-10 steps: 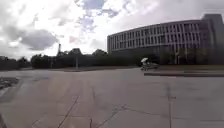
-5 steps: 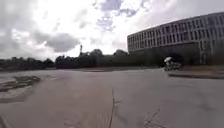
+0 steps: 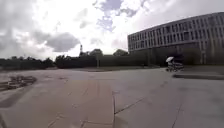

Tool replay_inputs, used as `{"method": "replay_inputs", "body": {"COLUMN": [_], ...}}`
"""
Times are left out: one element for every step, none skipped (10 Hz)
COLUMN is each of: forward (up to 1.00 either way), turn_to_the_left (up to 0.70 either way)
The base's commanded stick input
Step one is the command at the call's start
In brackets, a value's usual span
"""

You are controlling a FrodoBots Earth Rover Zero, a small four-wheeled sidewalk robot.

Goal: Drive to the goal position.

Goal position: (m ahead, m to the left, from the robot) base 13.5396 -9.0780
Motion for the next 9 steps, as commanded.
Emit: {"method": "replay_inputs", "body": {"forward": [0.70, 0.70, 0.70, 0.70, 0.70, 0.70, 0.70, 0.70, 0.70], "turn_to_the_left": [0.00, 0.00, 0.00, 0.00, 0.00, 0.00, 0.00, 0.00, 0.00]}}
